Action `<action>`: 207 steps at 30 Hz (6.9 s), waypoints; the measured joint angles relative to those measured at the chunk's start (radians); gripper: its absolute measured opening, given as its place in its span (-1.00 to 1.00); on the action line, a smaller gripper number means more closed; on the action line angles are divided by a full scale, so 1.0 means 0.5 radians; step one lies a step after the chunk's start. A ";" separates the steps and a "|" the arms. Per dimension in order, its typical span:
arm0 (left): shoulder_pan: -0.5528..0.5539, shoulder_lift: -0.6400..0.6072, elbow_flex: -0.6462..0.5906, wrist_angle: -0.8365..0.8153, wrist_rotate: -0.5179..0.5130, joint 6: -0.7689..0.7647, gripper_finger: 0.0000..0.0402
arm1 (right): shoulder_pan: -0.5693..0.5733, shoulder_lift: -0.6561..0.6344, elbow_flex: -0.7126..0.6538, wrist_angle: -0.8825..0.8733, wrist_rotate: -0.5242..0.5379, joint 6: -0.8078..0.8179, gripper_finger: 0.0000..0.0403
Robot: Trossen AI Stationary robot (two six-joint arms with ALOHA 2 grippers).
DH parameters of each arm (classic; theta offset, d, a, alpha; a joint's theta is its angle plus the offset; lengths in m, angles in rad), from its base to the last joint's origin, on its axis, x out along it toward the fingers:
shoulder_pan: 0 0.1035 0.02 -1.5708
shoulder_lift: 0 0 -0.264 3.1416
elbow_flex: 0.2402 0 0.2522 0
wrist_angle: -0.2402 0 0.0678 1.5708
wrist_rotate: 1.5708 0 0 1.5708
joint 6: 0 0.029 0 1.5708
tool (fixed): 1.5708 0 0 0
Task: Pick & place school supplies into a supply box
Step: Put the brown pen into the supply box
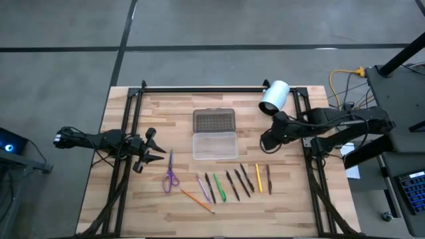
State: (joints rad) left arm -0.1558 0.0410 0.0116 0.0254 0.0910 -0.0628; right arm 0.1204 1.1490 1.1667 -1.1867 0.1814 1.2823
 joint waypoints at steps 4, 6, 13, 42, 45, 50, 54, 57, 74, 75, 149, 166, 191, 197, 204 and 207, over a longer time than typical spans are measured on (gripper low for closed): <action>0.000 0.000 0.000 0.000 0.000 0.000 -0.51 | 0.011 0.081 0.015 -0.063 -0.099 0.129 -0.66; 0.000 0.000 0.000 0.000 0.000 0.000 -0.51 | 0.023 0.112 0.013 -0.090 -0.124 0.188 -0.66; 0.000 0.000 0.000 0.000 0.000 0.001 -0.51 | 0.107 0.188 0.004 -0.119 -0.159 0.412 -0.66; 0.000 0.000 0.000 0.001 -0.001 0.001 -0.51 | 0.552 0.789 0.004 -0.231 -0.300 1.025 -0.66; 0.000 0.000 0.000 0.000 0.000 0.000 -0.51 | 0.615 0.834 -0.007 -0.226 -0.324 1.130 -0.66; 0.000 0.000 -0.001 0.001 -0.001 0.000 -0.51 | 0.699 0.845 -0.048 -0.118 -0.327 1.234 -0.66; 0.000 0.000 0.000 0.000 -0.001 0.000 -0.51 | 0.734 0.831 -0.120 -0.001 -0.312 1.279 -0.66; 0.000 0.000 -0.001 0.000 0.000 0.000 -0.51 | 0.734 0.831 -0.214 0.106 -0.333 1.283 -0.66; 0.000 0.000 0.000 0.001 0.000 0.000 -0.51 | 0.732 0.834 -0.520 0.586 -0.356 1.296 -0.66; 0.000 0.000 0.000 0.001 -0.001 0.001 -0.51 | 0.732 0.834 -0.527 0.599 -0.353 1.300 -0.66; 0.000 0.000 0.000 0.000 -0.001 0.000 -0.51 | 0.713 0.827 -0.810 0.625 -0.134 0.710 -0.93; 0.001 -0.001 0.000 0.000 0.000 0.001 -0.51 | 0.143 0.822 -0.592 0.511 0.588 -0.366 -0.94; 0.001 -0.001 0.000 0.000 -0.001 0.000 -0.51 | -0.178 0.850 -0.274 1.223 0.590 -2.302 -0.94; 0.000 -0.001 0.000 0.000 -0.001 0.000 -0.51 | -0.178 0.850 -0.275 1.573 0.470 -2.716 -0.94; 0.001 -0.001 0.000 0.000 -0.001 0.001 -0.51 | -0.187 0.850 -0.275 1.856 0.368 -2.961 -0.94; 0.000 0.000 -0.001 0.001 0.000 0.001 -0.51 | -0.194 0.850 -0.276 1.950 0.352 -2.976 -0.94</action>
State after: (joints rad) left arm -0.1558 0.0409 0.0113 0.0257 0.0909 -0.0624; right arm 0.0235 1.5742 1.0286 -0.2116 0.3575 -0.2056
